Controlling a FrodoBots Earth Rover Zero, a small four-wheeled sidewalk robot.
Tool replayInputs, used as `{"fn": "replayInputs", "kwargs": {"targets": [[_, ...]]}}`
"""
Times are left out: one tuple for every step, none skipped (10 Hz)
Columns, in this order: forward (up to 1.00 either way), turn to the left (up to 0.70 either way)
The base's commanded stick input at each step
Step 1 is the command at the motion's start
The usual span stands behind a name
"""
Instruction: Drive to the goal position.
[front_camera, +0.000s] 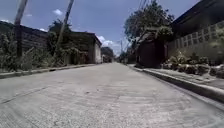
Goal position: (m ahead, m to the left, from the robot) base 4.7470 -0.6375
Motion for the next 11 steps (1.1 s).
{"fn": "replayInputs", "kwargs": {"targets": [[1.00, 0.15], [1.00, 0.15], [1.00, 0.15], [1.00, 0.15], [1.00, 0.15], [1.00, 0.13], [1.00, 0.06], [1.00, -0.02], [1.00, -0.09], [1.00, -0.17], [1.00, -0.24]]}}
